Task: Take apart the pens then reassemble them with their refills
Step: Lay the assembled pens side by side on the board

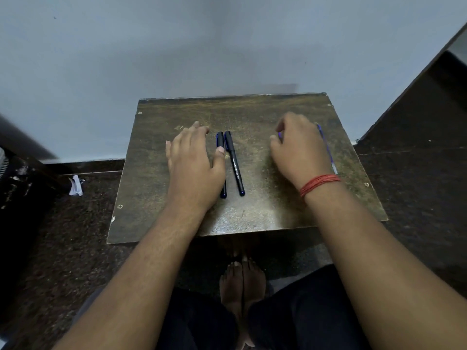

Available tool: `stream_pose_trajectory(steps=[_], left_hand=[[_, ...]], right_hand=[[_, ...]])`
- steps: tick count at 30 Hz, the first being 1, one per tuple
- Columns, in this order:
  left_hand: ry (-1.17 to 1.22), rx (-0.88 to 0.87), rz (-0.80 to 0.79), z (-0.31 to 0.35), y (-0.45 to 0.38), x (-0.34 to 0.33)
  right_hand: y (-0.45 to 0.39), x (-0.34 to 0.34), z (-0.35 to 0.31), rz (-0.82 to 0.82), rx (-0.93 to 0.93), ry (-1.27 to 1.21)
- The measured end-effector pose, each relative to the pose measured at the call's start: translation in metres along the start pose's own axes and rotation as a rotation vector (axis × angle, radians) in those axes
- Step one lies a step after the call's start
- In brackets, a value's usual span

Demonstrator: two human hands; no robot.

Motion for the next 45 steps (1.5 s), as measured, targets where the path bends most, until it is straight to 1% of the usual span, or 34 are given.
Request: stream_pose_trajectory(steps=[4,7,9,11,17,23,28,37,45], left_hand=[[-0.014,0.005,-0.036,0.003,0.001,-0.002],[-0.012,0.006,-0.041,0.005,0.001,-0.003],[-0.01,0.004,-0.048,0.006,0.002,-0.005],[-0.011,-0.001,-0.05,0.006,0.003,-0.005],[0.009,0.004,-0.045,0.008,0.003,-0.004],[0.031,0.016,-0.046,0.007,0.002,-0.004],[0.058,0.016,-0.035,0.006,0.001,-0.005],[0.065,0.027,-0.05,0.005,0.002,-0.005],[0.057,0.033,-0.064,0.006,0.002,-0.007]], right_hand=[[-0.004,0.023,0.049,0.064,-0.199,0.06],[-0.002,0.022,0.067,-0.03,-0.302,0.11],[-0.002,0.018,0.066,-0.119,-0.316,0.122],[-0.001,0.014,0.059,-0.167,-0.295,0.137],[0.005,-0.001,0.021,-0.222,-0.167,0.144],[0.009,-0.011,-0.01,-0.22,-0.062,0.108],[0.014,-0.019,-0.024,-0.203,0.043,0.126],[0.011,-0.025,-0.03,-0.137,0.024,0.07],[0.009,-0.027,-0.029,-0.083,-0.013,0.096]])
Point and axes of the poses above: each hand's wrist, its own y-axis away from the middle knuckle, its own x-axis out of the back of the hand, z = x × y, the point moved 3 cm from there along -y, towards the middle knuckle, and after that the axes turned 3 degrees about y, right-handed, at the moved point
